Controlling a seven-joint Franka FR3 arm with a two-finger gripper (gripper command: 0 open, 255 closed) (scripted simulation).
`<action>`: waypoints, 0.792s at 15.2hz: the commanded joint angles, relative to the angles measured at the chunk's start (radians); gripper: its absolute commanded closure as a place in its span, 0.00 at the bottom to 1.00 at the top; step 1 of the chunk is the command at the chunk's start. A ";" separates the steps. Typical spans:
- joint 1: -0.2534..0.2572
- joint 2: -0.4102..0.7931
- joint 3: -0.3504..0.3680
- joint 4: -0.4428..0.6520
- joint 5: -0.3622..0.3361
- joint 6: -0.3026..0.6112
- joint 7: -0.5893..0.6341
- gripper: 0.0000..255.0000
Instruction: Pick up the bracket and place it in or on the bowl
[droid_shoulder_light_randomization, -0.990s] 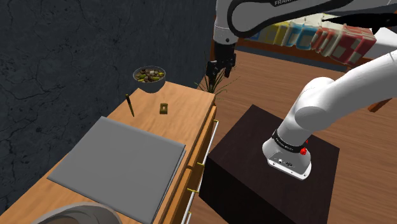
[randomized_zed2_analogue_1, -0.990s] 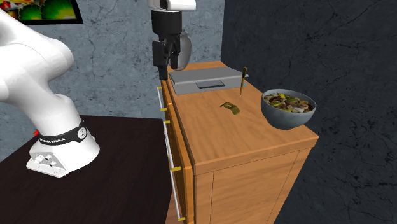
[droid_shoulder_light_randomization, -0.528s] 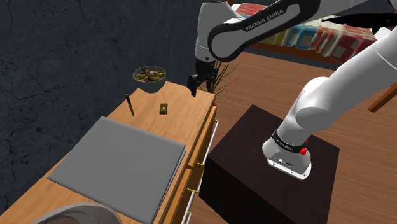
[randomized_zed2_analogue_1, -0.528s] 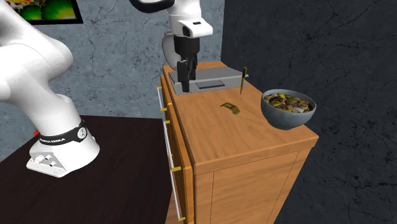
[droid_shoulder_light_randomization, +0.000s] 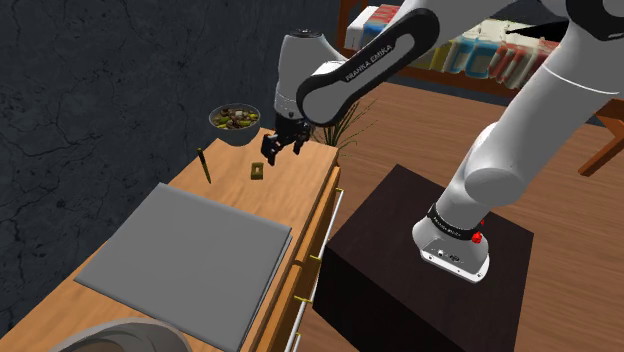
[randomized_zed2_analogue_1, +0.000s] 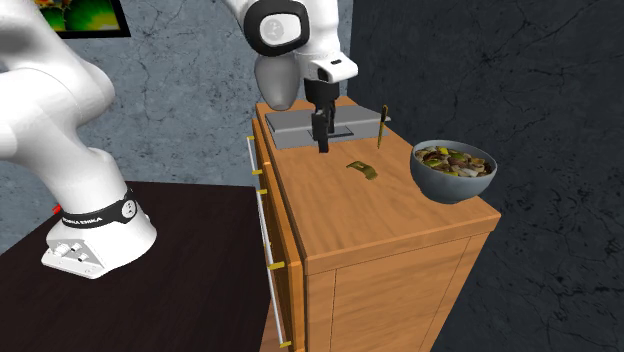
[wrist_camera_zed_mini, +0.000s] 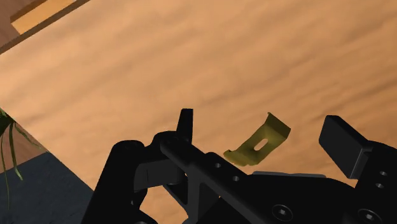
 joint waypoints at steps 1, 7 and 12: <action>-0.001 0.086 0.012 0.041 -0.048 0.068 0.049 0.00; 0.025 0.238 0.004 0.123 -0.165 0.167 0.162 0.00; 0.043 0.316 -0.019 0.137 -0.223 0.227 0.203 0.00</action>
